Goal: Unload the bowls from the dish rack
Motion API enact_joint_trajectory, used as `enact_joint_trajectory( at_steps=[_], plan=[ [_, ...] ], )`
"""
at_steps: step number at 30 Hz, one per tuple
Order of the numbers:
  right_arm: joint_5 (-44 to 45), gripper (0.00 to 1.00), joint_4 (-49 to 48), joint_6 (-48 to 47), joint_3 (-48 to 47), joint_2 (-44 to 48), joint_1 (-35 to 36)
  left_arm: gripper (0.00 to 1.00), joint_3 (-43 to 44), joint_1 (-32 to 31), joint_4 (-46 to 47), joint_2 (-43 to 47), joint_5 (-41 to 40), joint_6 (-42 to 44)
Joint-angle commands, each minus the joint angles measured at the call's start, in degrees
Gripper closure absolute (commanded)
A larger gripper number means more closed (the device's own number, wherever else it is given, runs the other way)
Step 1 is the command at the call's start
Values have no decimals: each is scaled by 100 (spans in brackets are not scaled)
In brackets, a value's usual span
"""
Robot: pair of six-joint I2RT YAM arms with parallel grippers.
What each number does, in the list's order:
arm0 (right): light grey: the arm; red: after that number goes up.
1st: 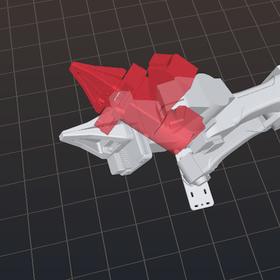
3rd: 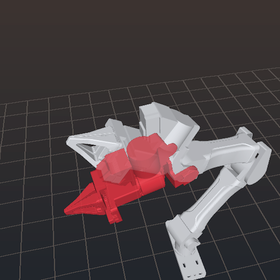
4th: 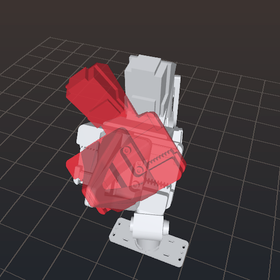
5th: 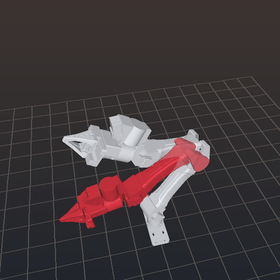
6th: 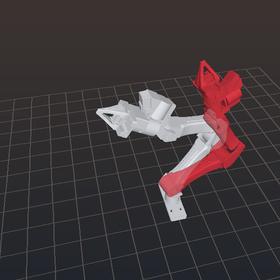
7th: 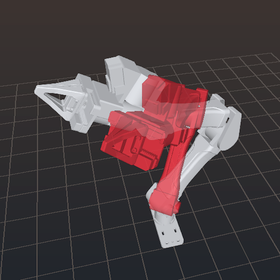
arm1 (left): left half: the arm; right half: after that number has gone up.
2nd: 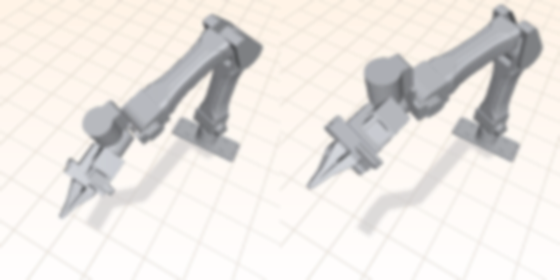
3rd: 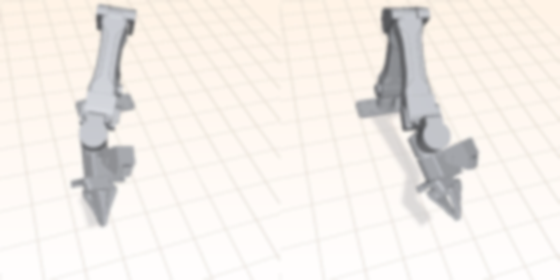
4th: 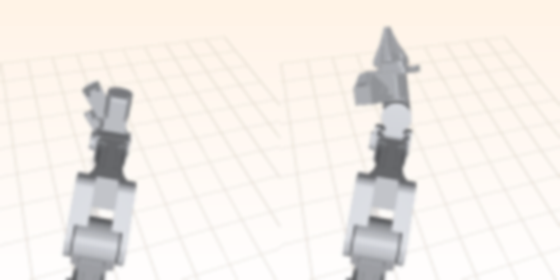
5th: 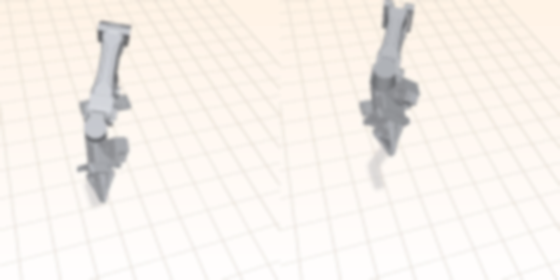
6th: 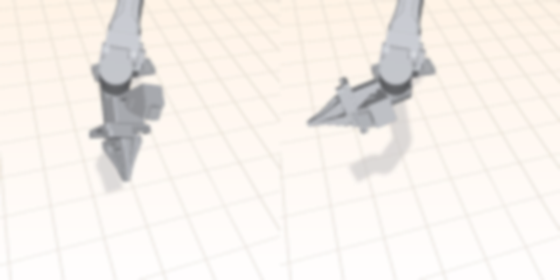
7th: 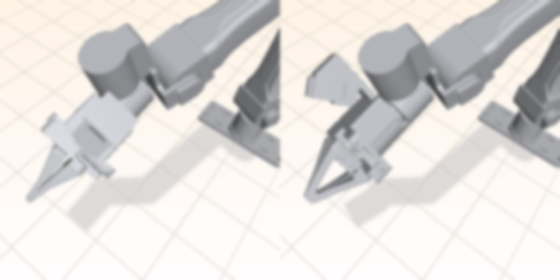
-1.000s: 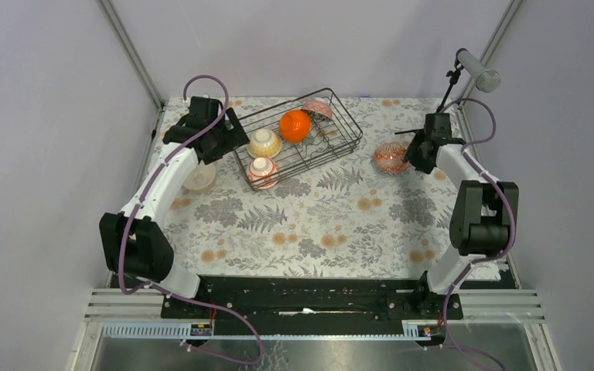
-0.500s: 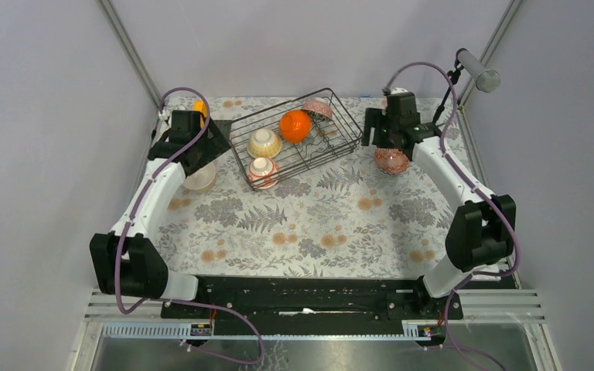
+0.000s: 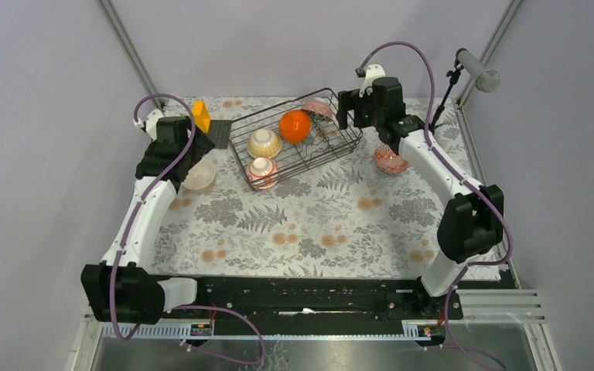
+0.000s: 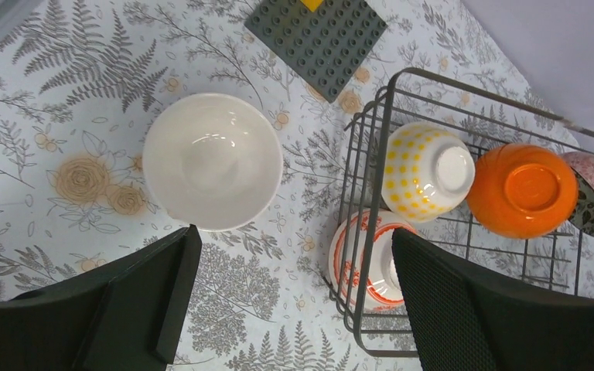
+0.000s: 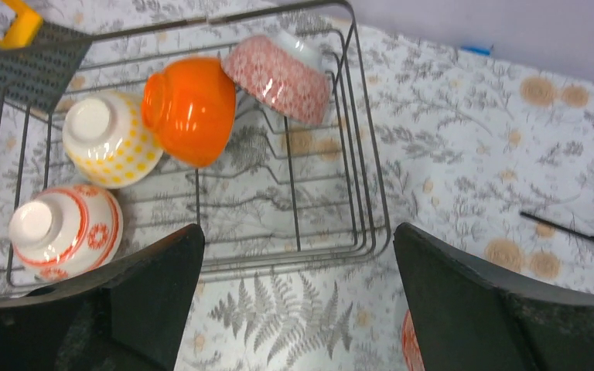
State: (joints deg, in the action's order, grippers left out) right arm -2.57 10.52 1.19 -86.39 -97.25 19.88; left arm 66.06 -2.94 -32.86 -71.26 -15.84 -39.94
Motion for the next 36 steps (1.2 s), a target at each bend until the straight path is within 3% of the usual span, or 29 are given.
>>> enact_joint_trajectory(
  at_steps=[1,5,11,24,31,36],
  plan=[
    [135,0,-1006,-71,-71,-451,23,1,-309,4,502,320,-500,-7],
    [-501,0,-1500,-480,-212,-894,21,1,-481,13,815,458,250,434],
    [-450,0,-1854,-462,-483,-1421,25,1,-745,0,1368,516,1402,551],
    [271,0,-1634,-1665,-967,-1943,298,1,-1034,-219,1664,230,1960,320],
    [660,0,-2702,-2227,-531,-2087,381,1,-922,-281,2081,-71,2465,232],
    [734,1,-2709,-2788,-782,-2413,436,1,-790,-353,2328,-280,2655,289]
  ],
)
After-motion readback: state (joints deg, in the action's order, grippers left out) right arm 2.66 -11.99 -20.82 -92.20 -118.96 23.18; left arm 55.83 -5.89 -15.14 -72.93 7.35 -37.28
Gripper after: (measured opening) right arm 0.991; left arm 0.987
